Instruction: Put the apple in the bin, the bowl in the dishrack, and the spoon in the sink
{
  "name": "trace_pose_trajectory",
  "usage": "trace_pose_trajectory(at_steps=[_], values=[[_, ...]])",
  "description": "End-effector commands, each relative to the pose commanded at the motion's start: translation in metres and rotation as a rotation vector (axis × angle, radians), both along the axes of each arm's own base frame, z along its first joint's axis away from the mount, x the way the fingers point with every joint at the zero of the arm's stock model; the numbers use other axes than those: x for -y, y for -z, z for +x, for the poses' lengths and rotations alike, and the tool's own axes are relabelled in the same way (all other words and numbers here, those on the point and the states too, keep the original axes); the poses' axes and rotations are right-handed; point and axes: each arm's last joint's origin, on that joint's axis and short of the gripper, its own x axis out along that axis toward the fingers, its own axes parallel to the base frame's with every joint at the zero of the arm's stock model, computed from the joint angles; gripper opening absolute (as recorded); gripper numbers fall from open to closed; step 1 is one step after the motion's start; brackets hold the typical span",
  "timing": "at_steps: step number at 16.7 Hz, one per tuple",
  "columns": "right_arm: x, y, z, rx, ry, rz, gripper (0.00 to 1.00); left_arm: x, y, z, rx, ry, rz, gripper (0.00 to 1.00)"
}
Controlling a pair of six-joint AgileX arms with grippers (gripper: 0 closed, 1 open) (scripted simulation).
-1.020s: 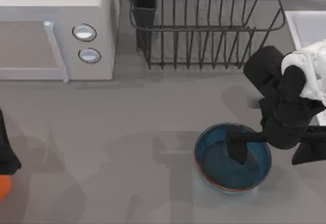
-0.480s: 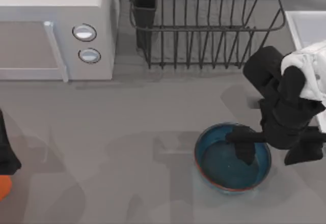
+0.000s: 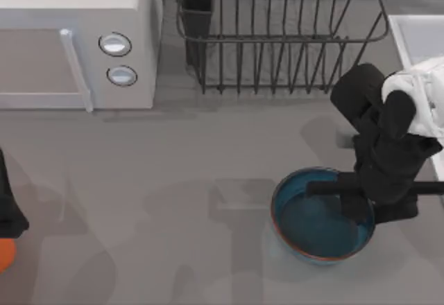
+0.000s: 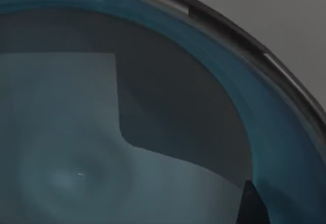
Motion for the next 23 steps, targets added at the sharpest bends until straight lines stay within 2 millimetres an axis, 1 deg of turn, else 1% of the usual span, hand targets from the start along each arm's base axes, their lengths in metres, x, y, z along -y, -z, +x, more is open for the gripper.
trace_pose_trajectory(at_steps=[7,10,13,19,21,23], values=[[0.000,0.000,0.000,0.000,0.000,0.000,0.00,0.000,0.000,0.000,0.000,0.000,0.000,1.00],[-0.001,-0.005,0.001,0.004,-0.001,0.002,0.00,0.000,0.000,0.000,0.000,0.000,0.000,1.00],[-0.003,-0.028,0.004,0.002,-0.001,0.001,0.00,0.000,0.000,0.000,0.000,0.000,0.000,1.00],[-0.001,-0.091,0.001,-0.007,0.001,-0.004,0.00,0.000,0.000,0.000,0.000,0.000,0.000,1.00],[0.000,-0.101,0.000,0.002,0.001,0.000,0.00,0.000,0.000,0.000,0.000,0.000,0.000,1.00],[0.000,-0.101,0.000,0.002,0.001,0.000,0.00,0.000,0.000,0.000,0.000,0.000,0.000,1.00]])
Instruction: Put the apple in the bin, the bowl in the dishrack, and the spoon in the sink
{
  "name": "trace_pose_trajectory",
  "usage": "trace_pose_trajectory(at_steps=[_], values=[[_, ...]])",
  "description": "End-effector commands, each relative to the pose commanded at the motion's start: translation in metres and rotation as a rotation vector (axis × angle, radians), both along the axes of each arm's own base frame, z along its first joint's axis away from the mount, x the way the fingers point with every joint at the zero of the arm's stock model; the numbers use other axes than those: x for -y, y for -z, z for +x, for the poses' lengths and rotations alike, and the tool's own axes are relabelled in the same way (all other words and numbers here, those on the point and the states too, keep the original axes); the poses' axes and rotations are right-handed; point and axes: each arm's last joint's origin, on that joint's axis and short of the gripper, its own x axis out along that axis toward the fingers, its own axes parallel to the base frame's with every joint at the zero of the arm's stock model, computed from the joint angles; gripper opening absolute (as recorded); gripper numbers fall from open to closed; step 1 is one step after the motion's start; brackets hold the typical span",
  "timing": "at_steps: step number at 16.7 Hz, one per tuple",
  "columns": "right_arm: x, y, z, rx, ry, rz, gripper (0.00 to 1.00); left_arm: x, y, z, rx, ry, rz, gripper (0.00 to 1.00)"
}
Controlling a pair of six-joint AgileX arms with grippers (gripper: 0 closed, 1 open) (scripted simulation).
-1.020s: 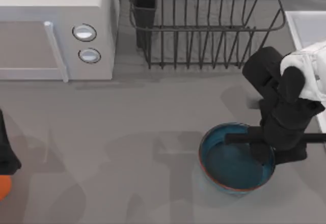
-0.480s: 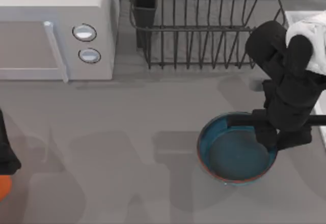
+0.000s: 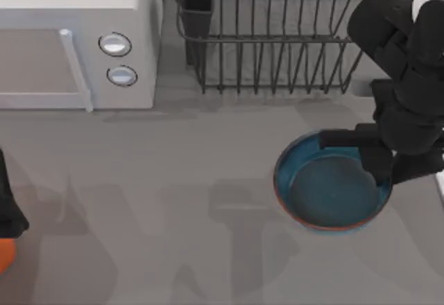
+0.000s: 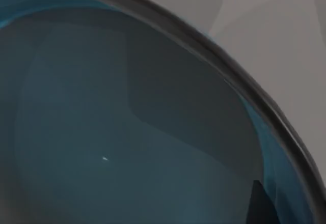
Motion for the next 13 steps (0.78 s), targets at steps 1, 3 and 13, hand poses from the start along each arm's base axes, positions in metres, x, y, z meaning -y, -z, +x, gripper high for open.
trace_pose_trajectory(at_steps=[1,3,13], values=[[-0.001,0.002,0.000,-0.004,-0.001,-0.001,0.00,0.000,0.000,0.000,0.000,0.000,0.000,1.00],[-0.003,0.000,0.000,0.018,-0.015,-0.004,0.00,0.000,0.000,0.000,0.000,0.000,0.000,1.00],[-0.090,-0.075,-0.015,0.911,-0.285,-0.083,0.00,0.000,0.000,0.000,0.000,0.000,0.000,1.00]])
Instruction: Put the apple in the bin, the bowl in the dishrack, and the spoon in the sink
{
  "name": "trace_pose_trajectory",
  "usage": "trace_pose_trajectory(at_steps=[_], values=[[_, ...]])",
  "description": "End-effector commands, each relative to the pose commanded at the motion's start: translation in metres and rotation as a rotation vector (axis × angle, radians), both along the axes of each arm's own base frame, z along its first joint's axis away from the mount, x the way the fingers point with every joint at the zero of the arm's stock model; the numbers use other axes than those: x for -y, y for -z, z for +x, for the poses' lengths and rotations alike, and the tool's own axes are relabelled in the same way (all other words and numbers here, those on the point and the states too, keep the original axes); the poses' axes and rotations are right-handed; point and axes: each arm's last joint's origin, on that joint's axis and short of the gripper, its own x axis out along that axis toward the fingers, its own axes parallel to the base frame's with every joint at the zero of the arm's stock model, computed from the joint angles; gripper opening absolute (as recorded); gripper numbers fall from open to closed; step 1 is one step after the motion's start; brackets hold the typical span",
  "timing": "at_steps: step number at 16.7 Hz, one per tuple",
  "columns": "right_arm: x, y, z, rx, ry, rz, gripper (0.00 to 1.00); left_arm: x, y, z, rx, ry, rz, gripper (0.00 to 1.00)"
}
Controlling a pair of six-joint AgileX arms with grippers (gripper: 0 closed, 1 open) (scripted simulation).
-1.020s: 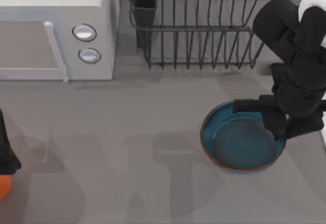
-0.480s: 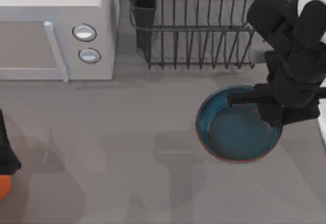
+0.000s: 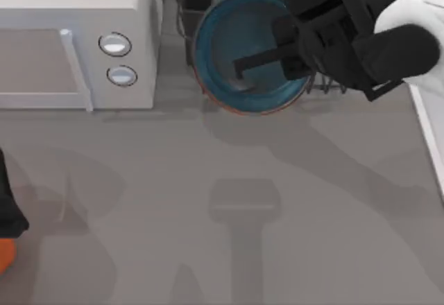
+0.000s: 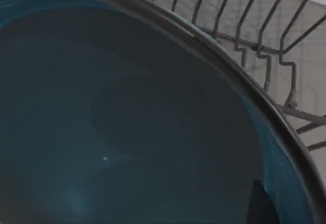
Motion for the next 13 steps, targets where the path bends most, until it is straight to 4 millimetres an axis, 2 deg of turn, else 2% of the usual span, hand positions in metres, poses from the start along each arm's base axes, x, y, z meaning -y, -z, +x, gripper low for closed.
trace_pose_trajectory(at_steps=[4,8,10,13], values=[[-0.027,-0.057,-0.034,0.404,0.035,0.094,0.00,0.000,0.000,0.000,0.000,0.000,0.000,1.00],[-0.028,-0.103,-0.070,0.612,0.123,0.209,0.00,0.000,0.000,0.000,0.000,0.000,0.000,1.00],[-0.026,-0.113,-0.079,0.646,0.144,0.239,0.00,0.000,0.000,0.000,0.000,0.000,0.000,1.00],[-0.025,-0.114,-0.080,0.649,0.146,0.242,0.00,0.000,0.000,0.000,0.000,0.000,0.000,1.00]])
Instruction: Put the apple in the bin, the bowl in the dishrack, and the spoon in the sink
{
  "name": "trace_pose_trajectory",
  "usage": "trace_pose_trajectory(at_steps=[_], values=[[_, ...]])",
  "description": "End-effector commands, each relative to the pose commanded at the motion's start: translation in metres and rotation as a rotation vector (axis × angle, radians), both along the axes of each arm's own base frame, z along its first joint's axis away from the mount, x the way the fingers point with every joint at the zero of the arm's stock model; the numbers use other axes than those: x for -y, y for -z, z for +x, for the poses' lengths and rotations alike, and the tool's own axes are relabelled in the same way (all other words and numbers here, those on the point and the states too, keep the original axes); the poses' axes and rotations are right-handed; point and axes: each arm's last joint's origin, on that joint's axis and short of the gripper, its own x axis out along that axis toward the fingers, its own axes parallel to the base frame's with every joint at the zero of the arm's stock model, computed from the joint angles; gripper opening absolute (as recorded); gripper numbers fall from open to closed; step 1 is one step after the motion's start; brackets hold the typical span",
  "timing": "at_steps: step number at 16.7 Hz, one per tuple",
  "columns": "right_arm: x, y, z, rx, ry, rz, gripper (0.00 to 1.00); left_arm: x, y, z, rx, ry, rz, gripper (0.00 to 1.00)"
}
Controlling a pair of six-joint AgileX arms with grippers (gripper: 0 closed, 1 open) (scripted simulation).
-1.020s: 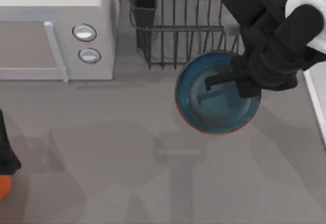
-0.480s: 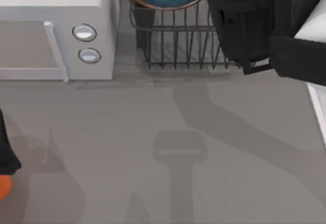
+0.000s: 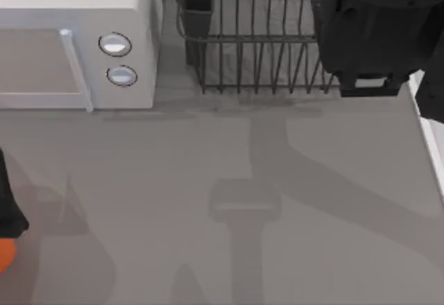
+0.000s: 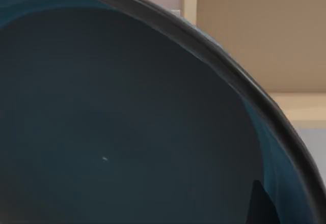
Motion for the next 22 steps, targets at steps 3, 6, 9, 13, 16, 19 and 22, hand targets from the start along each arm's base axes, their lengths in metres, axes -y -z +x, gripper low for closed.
trace_pose_trajectory(at_steps=[3,6,9,13,16,19,22], values=[[-0.003,0.005,0.006,-0.004,0.001,-0.004,0.00,0.000,0.000,0.000,0.000,0.000,0.000,1.00],[-0.019,0.030,0.037,-0.009,-0.005,-0.011,0.00,0.000,0.000,0.000,0.000,0.000,0.000,1.00],[-0.033,0.075,0.089,-0.004,-0.005,-0.004,0.00,0.000,0.000,0.000,0.000,0.000,0.000,1.00],[-0.023,0.147,0.159,0.016,-0.002,0.014,0.00,0.000,0.000,0.000,0.000,0.000,0.000,1.00],[-0.004,0.189,0.192,0.005,0.000,0.004,0.00,0.000,0.000,0.000,0.000,0.000,0.000,1.00],[0.002,0.200,0.200,0.000,0.000,0.000,0.00,0.000,0.000,0.000,0.000,0.000,0.000,1.00],[0.002,0.200,0.200,0.000,0.000,0.000,0.00,0.000,0.000,0.000,0.000,0.000,0.000,1.00]])
